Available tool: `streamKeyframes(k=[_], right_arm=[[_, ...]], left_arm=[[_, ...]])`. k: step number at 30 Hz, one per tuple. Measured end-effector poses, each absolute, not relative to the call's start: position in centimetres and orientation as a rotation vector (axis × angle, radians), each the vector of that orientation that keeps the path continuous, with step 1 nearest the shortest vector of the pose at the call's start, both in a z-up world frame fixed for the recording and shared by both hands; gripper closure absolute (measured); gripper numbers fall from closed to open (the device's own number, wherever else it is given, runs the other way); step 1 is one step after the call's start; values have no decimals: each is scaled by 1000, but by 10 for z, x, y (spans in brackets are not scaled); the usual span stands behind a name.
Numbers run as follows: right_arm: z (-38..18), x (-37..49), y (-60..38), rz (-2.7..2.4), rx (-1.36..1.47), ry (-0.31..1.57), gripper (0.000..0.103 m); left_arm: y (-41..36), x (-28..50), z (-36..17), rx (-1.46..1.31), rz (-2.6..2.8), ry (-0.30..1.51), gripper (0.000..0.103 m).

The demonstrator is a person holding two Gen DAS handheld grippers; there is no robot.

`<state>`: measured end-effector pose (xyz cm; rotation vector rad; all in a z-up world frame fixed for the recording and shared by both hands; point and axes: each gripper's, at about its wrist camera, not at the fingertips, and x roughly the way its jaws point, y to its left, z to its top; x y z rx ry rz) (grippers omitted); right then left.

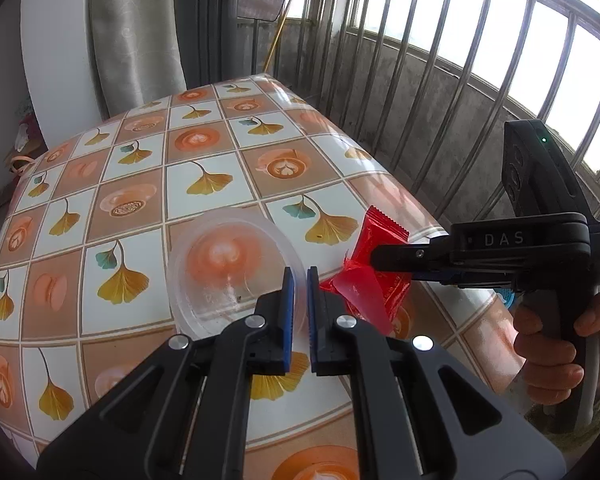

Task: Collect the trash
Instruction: 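Lift the clear cup and red wrapper off the table, then carry the cup and wrapper to the wastebasket and open both tools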

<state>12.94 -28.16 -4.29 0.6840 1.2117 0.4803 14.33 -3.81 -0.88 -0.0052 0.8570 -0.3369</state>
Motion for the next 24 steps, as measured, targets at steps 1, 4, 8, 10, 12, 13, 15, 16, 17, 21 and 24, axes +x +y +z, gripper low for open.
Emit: streamKeyframes(k=[1,4,8,10,12,13,15,16,17,21,24], right_arm=[[-43,130,-280,477,679,1211,67],[-46,131,-276,460,672,1214,81],[-48,132,-279,452,674,1216,95],[-48,131,-282,450,678,1211,97],[-46,131,-285,450,686,1203,98],[-45,131,-288,450,694,1198,98],[-42,130,-293,446,705,1184,99],[-40,130,-296,446,710,1177,99],[-38,129,-299,444,716,1170,99],[-26,123,-314,430,742,1130,100],[-17,115,-330,414,772,1089,100]], left_arm=[[-38,144,-9,-3,-336,858,98],[-39,143,-9,4,-333,858,98],[-39,144,-9,8,-322,860,99],[-38,145,-9,7,-320,861,98],[-38,144,-9,8,-321,860,99],[-38,144,-9,8,-322,860,99],[-38,144,-7,12,-325,855,99],[-39,144,-5,14,-327,851,99],[-40,143,-3,15,-329,846,99],[-43,139,9,16,-352,816,99],[-50,136,21,17,-385,785,99]])
